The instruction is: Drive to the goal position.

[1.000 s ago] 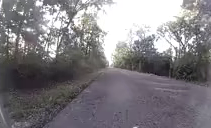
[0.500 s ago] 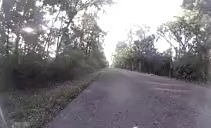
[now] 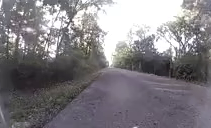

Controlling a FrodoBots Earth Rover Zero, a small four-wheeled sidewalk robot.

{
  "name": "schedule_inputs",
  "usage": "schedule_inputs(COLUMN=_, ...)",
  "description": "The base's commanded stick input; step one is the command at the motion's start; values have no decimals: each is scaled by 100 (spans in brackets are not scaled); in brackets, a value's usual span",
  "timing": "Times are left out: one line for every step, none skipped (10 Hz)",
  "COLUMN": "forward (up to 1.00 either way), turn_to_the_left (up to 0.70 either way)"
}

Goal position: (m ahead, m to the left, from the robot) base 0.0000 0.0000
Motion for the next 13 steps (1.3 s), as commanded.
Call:
schedule_inputs(forward=5, turn_to_the_left=0)
schedule_inputs(forward=5, turn_to_the_left=0)
schedule_inputs(forward=5, turn_to_the_left=0)
schedule_inputs(forward=5, turn_to_the_left=0)
schedule_inputs(forward=5, turn_to_the_left=0)
schedule_inputs(forward=5, turn_to_the_left=0)
schedule_inputs(forward=5, turn_to_the_left=0)
schedule_inputs(forward=5, turn_to_the_left=0)
schedule_inputs(forward=5, turn_to_the_left=0)
schedule_inputs(forward=5, turn_to_the_left=0)
schedule_inputs(forward=5, turn_to_the_left=0)
schedule_inputs(forward=5, turn_to_the_left=0)
schedule_inputs(forward=5, turn_to_the_left=0)
